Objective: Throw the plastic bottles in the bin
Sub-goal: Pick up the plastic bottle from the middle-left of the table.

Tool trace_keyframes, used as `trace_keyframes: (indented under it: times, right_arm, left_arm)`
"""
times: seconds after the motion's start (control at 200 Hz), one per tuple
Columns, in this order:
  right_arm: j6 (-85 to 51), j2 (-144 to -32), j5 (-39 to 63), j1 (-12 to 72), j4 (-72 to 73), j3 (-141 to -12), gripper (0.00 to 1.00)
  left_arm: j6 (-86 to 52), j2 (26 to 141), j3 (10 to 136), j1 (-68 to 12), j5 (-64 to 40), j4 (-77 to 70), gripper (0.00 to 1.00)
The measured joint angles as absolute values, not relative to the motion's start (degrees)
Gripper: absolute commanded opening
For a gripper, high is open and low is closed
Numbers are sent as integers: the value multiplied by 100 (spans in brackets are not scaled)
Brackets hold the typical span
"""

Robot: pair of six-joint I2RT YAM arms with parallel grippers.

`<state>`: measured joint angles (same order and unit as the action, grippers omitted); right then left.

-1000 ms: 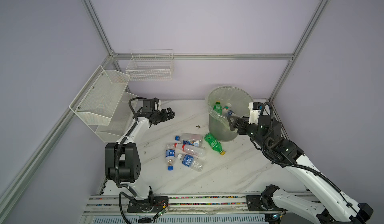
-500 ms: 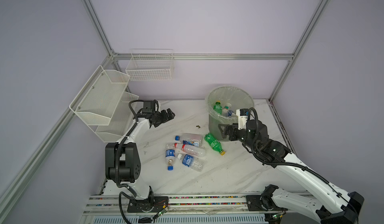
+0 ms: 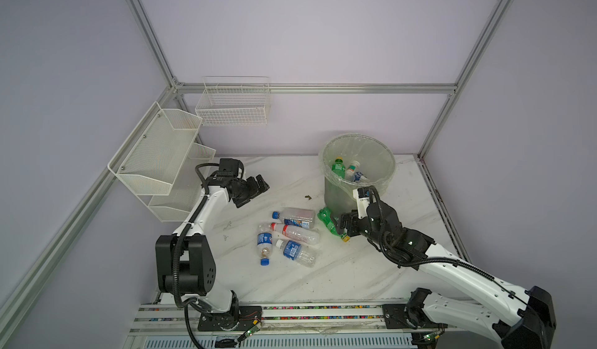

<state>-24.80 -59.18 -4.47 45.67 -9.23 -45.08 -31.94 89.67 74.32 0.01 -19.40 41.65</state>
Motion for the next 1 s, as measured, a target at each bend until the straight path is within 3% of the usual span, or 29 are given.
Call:
trace_keyframes:
  times: [0.395, 1.0]
  right_arm:
    - [-2547, -5922, -397, 4567, -661, -4095, 97]
    - [-2646, -5867, -429, 4567, -550, -4047, 97]
  left_arm:
    - [-3168, 8576, 7039, -38, -2032, 4689, 100]
    - [-3400, 7422, 5706, -1286, -1044, 4591, 100]
